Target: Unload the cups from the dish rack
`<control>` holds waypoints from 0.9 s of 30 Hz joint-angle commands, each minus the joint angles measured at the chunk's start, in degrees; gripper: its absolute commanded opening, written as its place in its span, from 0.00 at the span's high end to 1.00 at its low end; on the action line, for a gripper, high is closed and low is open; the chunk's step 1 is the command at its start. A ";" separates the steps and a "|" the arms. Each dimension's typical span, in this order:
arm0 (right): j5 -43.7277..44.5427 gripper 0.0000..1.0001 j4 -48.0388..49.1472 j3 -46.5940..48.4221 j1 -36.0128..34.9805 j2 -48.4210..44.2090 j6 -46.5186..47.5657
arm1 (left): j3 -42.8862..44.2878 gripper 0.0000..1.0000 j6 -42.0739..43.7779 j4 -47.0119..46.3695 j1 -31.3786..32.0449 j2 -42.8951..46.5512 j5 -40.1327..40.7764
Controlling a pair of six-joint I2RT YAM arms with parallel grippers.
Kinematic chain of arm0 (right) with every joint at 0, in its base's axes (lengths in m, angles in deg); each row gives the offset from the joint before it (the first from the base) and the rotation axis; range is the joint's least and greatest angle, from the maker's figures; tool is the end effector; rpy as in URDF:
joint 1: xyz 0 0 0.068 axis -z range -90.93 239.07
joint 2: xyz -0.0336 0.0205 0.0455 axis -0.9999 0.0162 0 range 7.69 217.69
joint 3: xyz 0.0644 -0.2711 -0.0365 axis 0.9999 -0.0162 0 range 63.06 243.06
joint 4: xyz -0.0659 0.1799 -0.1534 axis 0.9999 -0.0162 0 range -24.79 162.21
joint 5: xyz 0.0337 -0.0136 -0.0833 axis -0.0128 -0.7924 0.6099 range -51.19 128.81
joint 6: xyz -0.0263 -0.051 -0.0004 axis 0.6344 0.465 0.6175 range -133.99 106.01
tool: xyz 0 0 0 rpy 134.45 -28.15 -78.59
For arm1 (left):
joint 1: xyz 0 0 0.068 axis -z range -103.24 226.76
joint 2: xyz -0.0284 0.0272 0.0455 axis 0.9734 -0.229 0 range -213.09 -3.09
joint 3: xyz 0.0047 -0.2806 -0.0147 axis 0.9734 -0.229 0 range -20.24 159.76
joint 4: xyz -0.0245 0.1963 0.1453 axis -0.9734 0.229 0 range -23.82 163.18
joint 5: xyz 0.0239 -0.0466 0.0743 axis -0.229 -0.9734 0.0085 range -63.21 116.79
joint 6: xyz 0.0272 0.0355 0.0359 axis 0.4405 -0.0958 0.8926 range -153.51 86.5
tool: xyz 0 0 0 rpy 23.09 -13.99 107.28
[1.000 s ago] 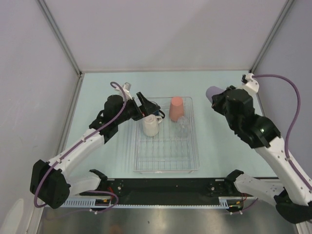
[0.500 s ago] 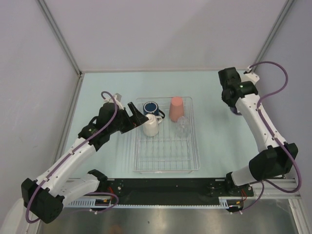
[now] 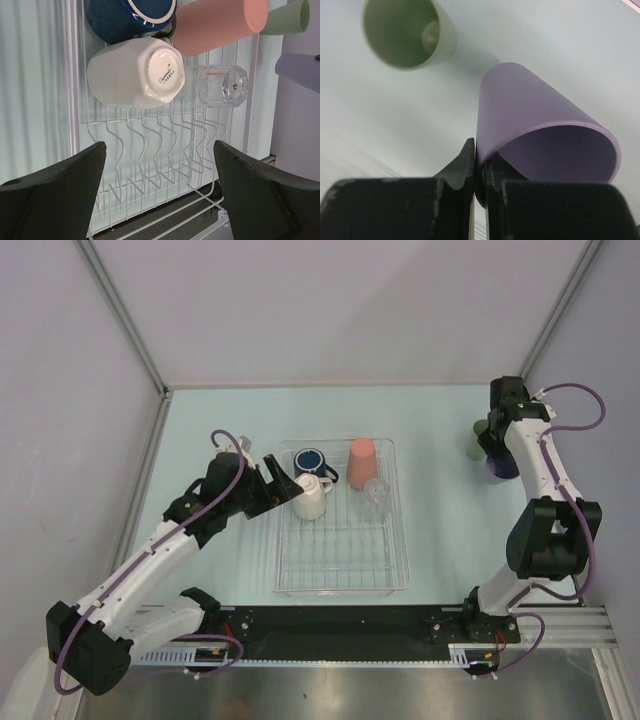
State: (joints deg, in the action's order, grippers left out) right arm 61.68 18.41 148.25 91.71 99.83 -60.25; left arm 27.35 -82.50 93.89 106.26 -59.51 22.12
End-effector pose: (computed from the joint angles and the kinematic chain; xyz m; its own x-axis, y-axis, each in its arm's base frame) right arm 0.3168 -0.0304 0.3205 -0.4349 0.6865 -0.5827 0.7901 0.6013 0.1186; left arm 0.1685 -0.0993 0.2967 -0.7533 -0.4380 -0.4906 -0.0317 0.7693 -0.6381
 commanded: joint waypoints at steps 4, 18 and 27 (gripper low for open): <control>-5.55 1.00 3.70 1.03 5.36 6.03 0.82 | -0.13 0.07 1.53 -0.02 0.30 -1.05 -0.08; -7.40 1.00 4.49 5.16 6.77 13.76 1.79 | 0.04 0.07 0.92 -0.02 0.65 -3.95 0.18; -8.72 0.87 4.31 6.66 7.21 16.50 2.31 | 0.66 0.07 0.92 -0.11 1.00 -5.89 0.01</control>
State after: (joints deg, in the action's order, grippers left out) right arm 54.21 21.86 154.06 98.53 115.13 -58.65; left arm 27.33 -82.37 93.95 106.74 -64.91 22.12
